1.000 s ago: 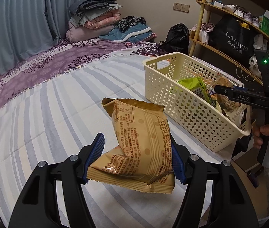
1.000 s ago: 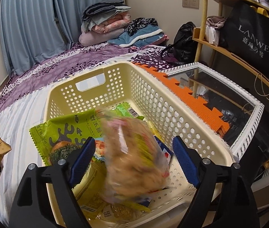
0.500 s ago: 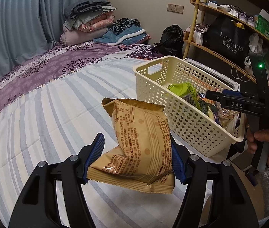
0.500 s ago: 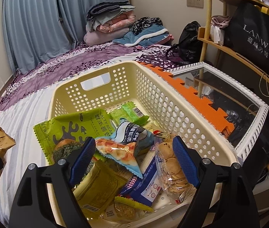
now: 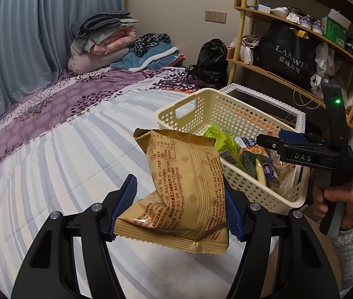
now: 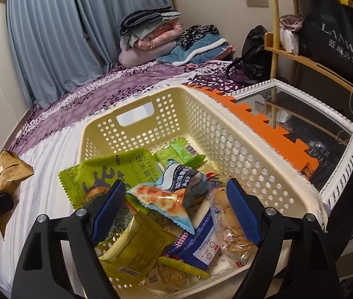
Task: Organize snacks
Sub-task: 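Lower the tan pastry into the basket and open the left tool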
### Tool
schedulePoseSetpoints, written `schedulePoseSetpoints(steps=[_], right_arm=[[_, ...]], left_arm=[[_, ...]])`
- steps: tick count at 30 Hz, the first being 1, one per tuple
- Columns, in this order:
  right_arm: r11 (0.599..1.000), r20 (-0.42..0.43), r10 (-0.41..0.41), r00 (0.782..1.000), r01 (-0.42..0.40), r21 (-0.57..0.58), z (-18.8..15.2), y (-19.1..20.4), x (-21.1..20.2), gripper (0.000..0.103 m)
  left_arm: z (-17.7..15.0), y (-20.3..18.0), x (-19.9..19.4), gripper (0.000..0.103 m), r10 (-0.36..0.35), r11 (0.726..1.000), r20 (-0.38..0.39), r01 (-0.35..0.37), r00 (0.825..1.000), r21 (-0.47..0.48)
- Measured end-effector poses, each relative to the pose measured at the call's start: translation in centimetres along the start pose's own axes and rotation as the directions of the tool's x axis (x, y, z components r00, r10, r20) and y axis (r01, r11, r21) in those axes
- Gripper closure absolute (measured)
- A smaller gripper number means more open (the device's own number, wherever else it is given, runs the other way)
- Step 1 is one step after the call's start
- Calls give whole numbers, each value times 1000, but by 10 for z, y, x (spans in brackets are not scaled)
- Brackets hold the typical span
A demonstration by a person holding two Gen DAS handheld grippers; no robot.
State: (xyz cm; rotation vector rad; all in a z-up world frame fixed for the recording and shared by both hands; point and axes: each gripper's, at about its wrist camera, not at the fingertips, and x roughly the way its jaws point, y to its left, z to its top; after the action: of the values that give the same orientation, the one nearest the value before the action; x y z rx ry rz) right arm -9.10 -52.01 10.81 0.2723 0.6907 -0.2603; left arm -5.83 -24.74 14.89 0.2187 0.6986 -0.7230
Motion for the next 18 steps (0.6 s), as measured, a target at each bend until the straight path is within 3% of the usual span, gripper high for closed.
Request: schedulePoseSetpoints(steps=[9, 18], right_arm=[[997, 69, -80, 994, 81, -13, 3, -11, -19, 21], [985, 175, -144, 974, 124, 120, 1, -47, -51, 19]], left_arm=[[30, -28, 11, 37, -59, 997, 20, 57, 998, 52], [50, -56, 27, 37, -117, 989, 9, 116, 993, 87]])
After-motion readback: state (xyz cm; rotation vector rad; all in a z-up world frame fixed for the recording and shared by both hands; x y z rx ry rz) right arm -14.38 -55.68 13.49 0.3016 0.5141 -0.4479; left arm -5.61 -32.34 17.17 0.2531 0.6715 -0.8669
